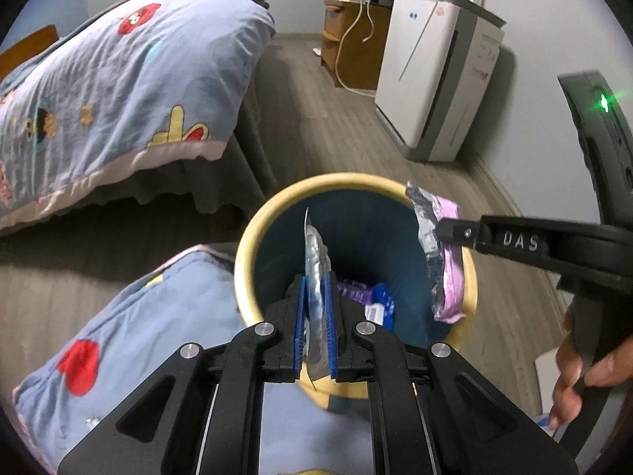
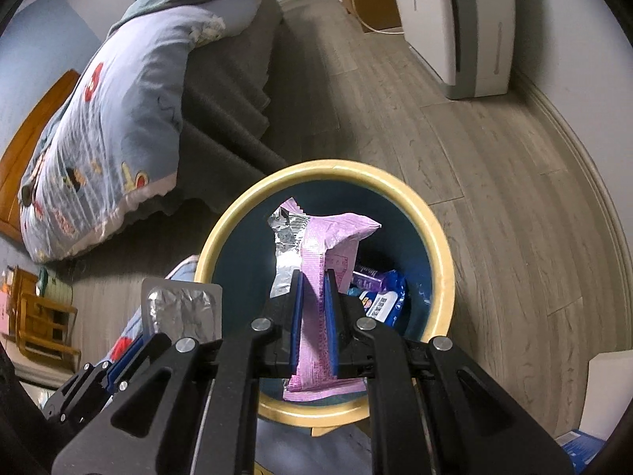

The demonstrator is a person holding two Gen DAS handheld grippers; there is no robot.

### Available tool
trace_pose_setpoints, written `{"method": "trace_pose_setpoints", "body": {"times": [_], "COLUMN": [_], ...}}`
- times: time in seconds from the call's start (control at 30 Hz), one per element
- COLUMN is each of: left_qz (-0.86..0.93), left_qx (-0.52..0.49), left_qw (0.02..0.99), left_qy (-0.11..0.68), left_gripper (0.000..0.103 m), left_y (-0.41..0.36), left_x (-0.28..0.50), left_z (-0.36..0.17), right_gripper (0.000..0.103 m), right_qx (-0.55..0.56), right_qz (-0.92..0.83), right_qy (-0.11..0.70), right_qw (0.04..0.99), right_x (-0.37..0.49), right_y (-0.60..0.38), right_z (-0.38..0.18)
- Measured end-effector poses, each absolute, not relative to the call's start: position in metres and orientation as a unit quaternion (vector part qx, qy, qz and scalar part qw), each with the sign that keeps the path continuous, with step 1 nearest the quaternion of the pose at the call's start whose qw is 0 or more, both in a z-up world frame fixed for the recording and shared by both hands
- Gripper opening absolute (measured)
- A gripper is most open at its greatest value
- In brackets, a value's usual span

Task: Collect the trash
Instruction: 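Open both tools to drop the wrapper and foil pack into the bin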

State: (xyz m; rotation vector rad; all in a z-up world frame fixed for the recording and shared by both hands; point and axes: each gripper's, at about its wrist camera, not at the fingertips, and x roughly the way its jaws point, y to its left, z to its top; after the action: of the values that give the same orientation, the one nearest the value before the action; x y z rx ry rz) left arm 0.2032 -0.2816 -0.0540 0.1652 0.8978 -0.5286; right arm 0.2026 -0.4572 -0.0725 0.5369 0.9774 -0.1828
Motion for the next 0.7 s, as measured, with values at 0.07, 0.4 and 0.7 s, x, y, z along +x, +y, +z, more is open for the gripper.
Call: {"method": "trace_pose_setpoints", "body": {"times": [0.07, 0.4, 0.7], "left_qz": [-0.251, -0.230, -0.207], "left_qx": [0.072, 0.057, 0.073], "left_qw": [0.867, 0.878, 0.887], "left_qy": [0.424, 0.416, 0.406], "left_gripper": [0.010, 0.060, 0.087], "left_y": [-0.280, -0.260, -0.226], "left_x": [0.205, 0.207, 0.191], "left_z": [-0.053, -0.054, -0.046], "right_gripper": [0.012, 0.054, 0.096], "right_qx": [0.256, 0.260, 0.265], "right_qz": [-0.091, -0.090, -0.073], "right_qy": [0.459, 0.451, 0.439], "right_qw": [0.846, 0.849, 0.856], "right_x": [0.202, 0.203, 0.204], "right_y": [-0.460, -0.458, -0.446], "right_z": [-0.072, -0.068, -0.058]}}
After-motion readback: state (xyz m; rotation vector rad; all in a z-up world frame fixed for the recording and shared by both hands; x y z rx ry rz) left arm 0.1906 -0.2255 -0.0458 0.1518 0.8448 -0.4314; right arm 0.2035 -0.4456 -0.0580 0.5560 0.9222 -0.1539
